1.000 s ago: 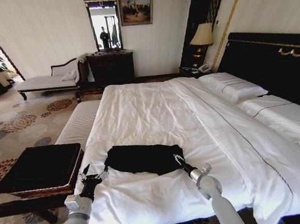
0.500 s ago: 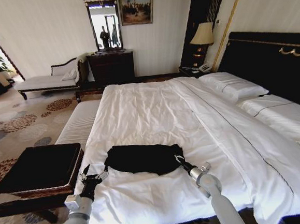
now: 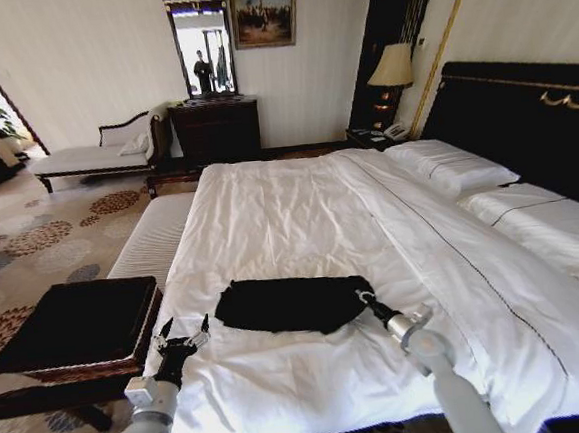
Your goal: Fold the clothes on the bed and place them into the basket.
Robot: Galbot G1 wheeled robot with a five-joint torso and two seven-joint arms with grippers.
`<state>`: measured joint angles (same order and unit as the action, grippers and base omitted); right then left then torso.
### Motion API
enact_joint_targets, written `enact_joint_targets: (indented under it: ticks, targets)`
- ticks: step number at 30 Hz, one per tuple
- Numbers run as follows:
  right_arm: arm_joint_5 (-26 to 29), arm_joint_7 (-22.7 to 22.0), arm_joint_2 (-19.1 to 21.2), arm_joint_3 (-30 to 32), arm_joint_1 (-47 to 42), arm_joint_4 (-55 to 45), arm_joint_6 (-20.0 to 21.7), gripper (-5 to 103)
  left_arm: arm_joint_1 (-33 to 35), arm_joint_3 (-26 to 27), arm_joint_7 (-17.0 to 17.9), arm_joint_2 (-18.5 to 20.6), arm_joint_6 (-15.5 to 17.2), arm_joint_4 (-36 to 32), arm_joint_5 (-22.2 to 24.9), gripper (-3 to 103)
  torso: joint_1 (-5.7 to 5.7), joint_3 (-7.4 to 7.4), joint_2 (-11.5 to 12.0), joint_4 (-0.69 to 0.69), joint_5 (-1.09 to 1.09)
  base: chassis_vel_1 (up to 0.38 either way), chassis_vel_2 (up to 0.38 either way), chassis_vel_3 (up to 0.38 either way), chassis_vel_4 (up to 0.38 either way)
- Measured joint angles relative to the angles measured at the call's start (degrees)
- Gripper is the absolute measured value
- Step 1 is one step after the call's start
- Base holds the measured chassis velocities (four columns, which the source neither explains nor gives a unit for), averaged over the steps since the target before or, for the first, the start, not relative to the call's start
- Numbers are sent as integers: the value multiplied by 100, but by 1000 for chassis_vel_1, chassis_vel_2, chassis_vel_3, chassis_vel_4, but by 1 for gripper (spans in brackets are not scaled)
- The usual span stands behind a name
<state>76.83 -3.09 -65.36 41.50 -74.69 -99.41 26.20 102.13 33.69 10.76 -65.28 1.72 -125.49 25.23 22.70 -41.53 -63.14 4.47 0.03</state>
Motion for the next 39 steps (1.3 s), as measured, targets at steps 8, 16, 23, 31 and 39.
enact_joint_targets:
  ticks: [8, 16, 23, 31, 39]
  targets:
    - [-338, 59, 1073, 483, -34, -38, 144, 3, 0, 0, -1, 0, 0, 0, 0, 100, 0, 0, 0, 0, -3, 0, 0, 0, 0]
    - [-1472, 152, 952, -722, 257, -593, 85, 3, 0, 1, -2, 0, 0, 0, 0, 100, 0, 0, -2, -2, -2, 0, 0, 0, 0]
    - [-2040, 245, 401, -2093, 1115, -236, -182, 3, -1, 2, -1, 0, 0, 0, 0, 100, 0, 0, -1, -3, -5, 0, 0, 0, 0]
    - [-2017, 136, -263, -2757, 1557, 159, -217, 3, -1, 1, -3, 0, 0, 1, 1, 100, 0, 0, -1, -1, -4, 0, 0, 0, 0]
    - [-2209, 222, -445, -2944, 1586, 325, -268, 0, 0, 2, -3, 0, -1, 0, 1, 100, 0, 0, -1, -1, -4, 0, 0, 0, 0]
